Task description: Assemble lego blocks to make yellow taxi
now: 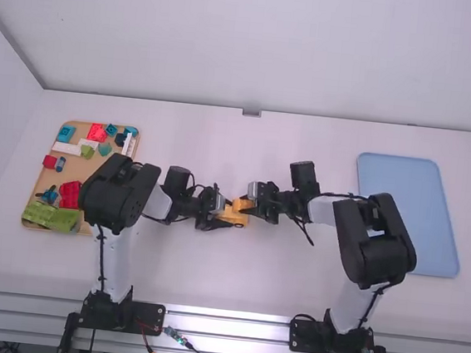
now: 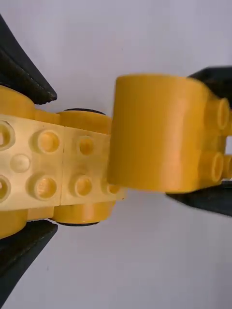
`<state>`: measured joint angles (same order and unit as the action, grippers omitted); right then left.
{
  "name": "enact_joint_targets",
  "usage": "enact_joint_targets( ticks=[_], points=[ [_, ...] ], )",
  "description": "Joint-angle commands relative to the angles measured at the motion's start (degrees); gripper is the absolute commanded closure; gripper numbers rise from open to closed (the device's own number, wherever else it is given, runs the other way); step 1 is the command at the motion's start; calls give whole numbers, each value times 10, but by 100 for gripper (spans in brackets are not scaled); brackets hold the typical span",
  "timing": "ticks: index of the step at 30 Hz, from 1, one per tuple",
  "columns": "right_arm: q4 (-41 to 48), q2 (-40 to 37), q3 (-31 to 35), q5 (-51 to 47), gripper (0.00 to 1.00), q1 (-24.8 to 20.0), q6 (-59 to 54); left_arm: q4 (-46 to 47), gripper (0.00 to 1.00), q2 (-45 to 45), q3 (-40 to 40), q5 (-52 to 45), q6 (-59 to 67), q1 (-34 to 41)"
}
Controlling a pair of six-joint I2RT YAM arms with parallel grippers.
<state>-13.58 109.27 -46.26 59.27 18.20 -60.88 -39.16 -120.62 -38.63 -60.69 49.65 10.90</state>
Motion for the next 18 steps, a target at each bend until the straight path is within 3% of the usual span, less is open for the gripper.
enact_joint_targets(
  ticks=[1, 14, 18],
  points=[
    [-9, -11, 11, 1, 98, 3, 41, -1, 46, -6, 14, 48, -17, 4],
    [-45, 13, 0, -56, 100, 48, 96, 97, 53, -6, -31, 47, 12, 5],
    [-40, 20, -9, -53, 100, 44, 93, 100, 51, -6, -30, 49, 12, 9]
  ],
)
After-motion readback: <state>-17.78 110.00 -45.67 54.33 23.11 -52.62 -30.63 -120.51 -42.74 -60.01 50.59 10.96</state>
